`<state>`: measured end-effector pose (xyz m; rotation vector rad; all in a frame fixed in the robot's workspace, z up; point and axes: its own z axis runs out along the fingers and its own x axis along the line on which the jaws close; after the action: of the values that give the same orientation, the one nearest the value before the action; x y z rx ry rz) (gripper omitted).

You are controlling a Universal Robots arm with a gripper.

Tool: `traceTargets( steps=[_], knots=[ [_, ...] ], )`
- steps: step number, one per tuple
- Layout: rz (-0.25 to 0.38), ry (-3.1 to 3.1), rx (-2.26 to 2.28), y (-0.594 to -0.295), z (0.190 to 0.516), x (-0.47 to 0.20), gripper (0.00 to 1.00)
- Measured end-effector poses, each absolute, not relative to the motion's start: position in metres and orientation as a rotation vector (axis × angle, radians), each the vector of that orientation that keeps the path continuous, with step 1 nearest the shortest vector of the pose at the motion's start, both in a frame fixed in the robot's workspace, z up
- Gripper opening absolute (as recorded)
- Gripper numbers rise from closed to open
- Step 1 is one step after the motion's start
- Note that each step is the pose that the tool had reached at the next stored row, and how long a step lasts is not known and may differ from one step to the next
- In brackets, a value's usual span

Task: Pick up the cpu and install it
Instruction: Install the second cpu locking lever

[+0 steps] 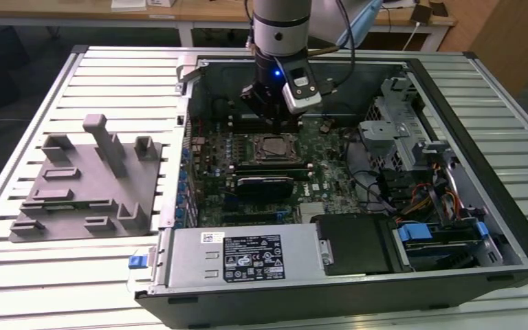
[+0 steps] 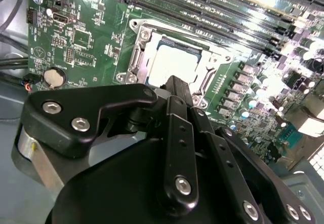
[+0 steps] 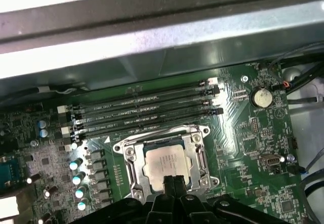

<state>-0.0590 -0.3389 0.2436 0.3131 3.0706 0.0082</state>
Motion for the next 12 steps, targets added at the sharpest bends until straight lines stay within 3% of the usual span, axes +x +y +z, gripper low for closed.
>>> traceTargets(
  steps=[12],
  knots=[
    [0.008,3.071,0.308,-0.363,0.244,-0.06,0.11]
  ],
)
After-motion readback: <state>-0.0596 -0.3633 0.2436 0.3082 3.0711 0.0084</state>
